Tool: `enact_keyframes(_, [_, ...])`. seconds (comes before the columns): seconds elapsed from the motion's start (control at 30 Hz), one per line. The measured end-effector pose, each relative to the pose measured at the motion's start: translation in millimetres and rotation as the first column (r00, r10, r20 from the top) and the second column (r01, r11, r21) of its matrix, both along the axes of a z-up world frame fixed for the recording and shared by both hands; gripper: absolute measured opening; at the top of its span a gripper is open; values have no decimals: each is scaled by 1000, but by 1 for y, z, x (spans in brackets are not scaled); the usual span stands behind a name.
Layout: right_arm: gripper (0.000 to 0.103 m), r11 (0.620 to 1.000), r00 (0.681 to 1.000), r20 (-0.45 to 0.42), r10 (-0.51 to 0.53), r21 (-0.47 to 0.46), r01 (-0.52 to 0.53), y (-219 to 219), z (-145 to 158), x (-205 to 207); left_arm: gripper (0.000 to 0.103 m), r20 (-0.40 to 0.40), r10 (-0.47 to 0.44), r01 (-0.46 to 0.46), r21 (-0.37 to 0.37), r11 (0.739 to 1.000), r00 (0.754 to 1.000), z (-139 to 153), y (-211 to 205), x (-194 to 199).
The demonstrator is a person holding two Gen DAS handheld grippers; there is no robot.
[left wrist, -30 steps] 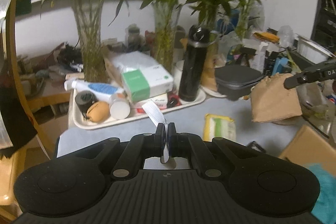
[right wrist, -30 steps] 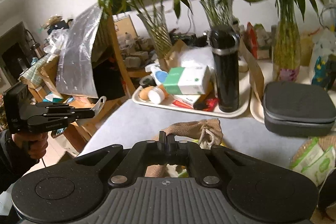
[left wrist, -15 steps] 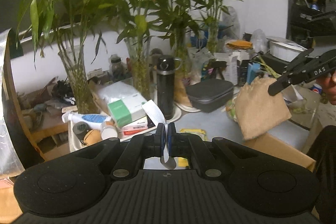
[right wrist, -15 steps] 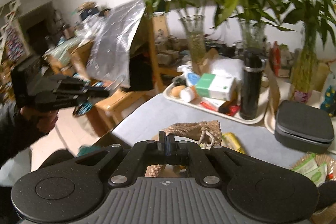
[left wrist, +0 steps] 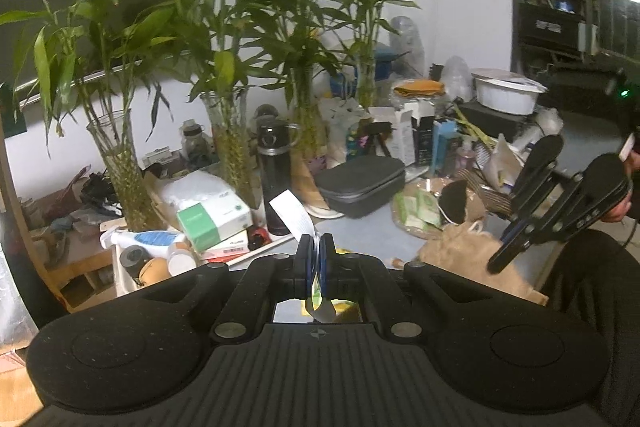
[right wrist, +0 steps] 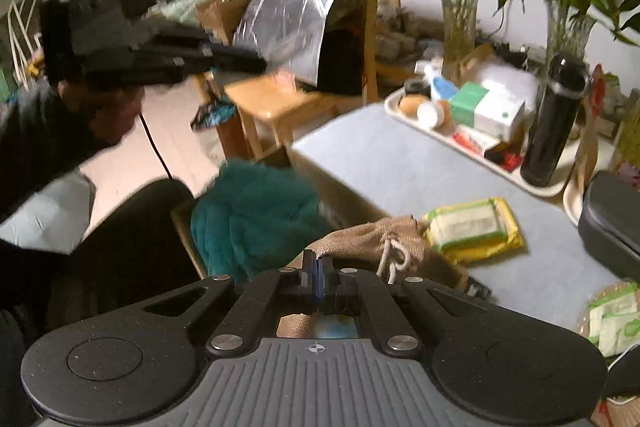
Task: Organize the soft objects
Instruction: 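Carry the pouch with the right tool to the box while left tool carries the strip, then open the right tool to drop the pouch in the box while left tool releases the strip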
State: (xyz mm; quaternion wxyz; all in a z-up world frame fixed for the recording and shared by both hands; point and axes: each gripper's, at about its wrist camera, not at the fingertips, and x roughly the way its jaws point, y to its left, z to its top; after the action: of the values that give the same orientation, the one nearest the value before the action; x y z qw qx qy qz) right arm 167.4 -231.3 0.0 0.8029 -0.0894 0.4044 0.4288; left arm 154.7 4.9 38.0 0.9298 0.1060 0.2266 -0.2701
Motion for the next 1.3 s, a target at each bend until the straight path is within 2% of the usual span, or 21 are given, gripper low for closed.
enact_keyframes(0.23, [3,997,998,-24,51,-57,-53,16,-13,-17,4,12,-24,24,10,1000,1000,7,-6,-14])
enact_keyframes(0.37, [3,997,998,-27,58,-46,-59,15,-10,-23,4,17,-40,40,17,999,999,10,-10,-22])
enact_keyframes(0.43, [3,997,999,-27,43,-59,-45,15,-12,-22,4,18,-48,48,20,999,999,10,-12,-25])
enact_keyframes(0.53, [8,994,999,-20,-34,-104,32,13,-16,-17,4,11,-58,57,24,998,998,10,-18,-27])
enact_keyframes(0.57, [16,992,998,-22,-55,-112,52,11,-17,-15,4,9,-61,60,28,998,998,9,-20,-28])
enact_keyframes(0.6, [35,990,997,-16,-78,-117,75,10,-18,-14,4,7,-64,64,31,997,998,9,-22,-29])
enact_keyframes(0.63, [48,989,995,-6,-96,-118,94,8,-18,-15,4,4,-69,68,33,997,998,9,-24,-30])
enact_keyframes(0.67, [74,987,994,9,-108,-116,109,6,-18,-17,4,1,-75,75,36,997,997,8,-27,-31])
enact_keyframes(0.7, [85,987,993,26,-115,-109,118,3,-16,-20,4,-1,-79,79,39,996,997,8,-28,-32])
enact_keyframes(0.9, [97,983,986,107,-130,-120,142,-1,-7,-36,4,-29,-104,106,49,993,994,6,-38,-36])
enact_keyframes(1.07, [97,965,964,161,-213,-123,233,-6,2,-45,4,-80,-127,132,57,990,989,-1,-52,-35])
enact_keyframes(1.3, [98,943,937,197,-290,-106,314,-14,8,-50,4,-203,-143,153,37,987,969,-16,-77,-24])
